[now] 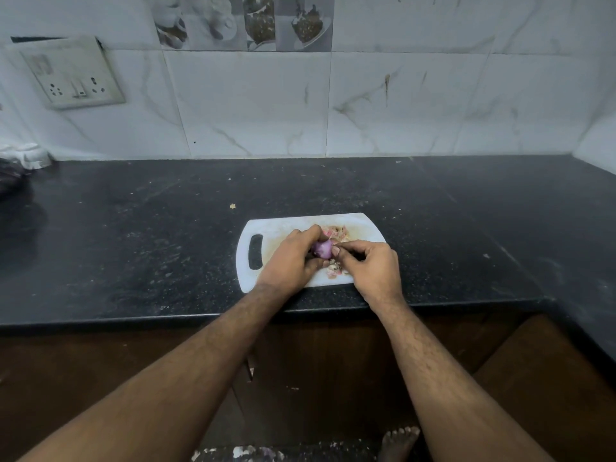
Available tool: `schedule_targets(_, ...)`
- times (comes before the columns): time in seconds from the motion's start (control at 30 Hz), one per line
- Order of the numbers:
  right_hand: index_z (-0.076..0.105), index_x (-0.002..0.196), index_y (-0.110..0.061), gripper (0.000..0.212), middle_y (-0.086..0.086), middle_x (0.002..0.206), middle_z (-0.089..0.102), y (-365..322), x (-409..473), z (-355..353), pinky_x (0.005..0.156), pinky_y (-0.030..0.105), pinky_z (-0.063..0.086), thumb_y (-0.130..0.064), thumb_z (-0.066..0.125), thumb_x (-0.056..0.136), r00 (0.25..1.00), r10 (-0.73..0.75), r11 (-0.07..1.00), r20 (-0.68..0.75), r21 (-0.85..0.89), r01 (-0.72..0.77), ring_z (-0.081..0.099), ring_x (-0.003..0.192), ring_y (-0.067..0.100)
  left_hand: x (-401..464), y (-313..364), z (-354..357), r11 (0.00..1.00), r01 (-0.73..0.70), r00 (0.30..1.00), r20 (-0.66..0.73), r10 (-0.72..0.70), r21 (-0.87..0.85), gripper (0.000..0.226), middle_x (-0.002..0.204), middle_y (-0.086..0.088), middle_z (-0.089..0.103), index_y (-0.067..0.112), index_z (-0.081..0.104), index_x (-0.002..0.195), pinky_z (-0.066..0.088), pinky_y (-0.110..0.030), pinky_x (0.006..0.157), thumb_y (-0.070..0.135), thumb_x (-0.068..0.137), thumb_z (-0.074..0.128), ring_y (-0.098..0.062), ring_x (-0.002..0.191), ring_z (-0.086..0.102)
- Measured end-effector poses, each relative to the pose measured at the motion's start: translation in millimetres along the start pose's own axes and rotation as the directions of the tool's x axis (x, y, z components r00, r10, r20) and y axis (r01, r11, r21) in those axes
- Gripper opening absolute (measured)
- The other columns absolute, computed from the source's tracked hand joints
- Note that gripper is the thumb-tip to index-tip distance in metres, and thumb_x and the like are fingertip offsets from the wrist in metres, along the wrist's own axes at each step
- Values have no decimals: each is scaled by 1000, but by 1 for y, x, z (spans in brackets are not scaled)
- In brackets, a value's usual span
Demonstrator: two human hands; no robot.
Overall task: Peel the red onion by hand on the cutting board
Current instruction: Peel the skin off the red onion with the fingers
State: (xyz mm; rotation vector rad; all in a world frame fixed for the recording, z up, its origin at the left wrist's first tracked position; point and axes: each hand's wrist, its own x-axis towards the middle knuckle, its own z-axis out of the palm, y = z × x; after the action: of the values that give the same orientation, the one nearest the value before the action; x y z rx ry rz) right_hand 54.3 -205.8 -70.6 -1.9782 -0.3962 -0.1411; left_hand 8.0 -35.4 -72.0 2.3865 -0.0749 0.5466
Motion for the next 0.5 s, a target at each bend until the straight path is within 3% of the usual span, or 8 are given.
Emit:
schedule_targets(0.3,83,97,-29,16,-19,85,78,1,2,3,82,39,62,-37,82,83,1000,26,1000,-10,11,-26,73,84,1,-2,1,1,999,-27,999,-18,27,31,33,97,-5,60,21,58,110,48,-33,80,20,85,80,-20,90,58)
schedule_targets(0.5,83,88,-29,12,-18,72,75,-7,-4,4,65,29,59,-37,80,81,997,19,998,-70,-66,-24,68,68,-1,-3,2,0,999,-25,1000,-12,26,33,36,99,-5,59,19,61,115,52,-39,87,18,85,80,-21,93,59)
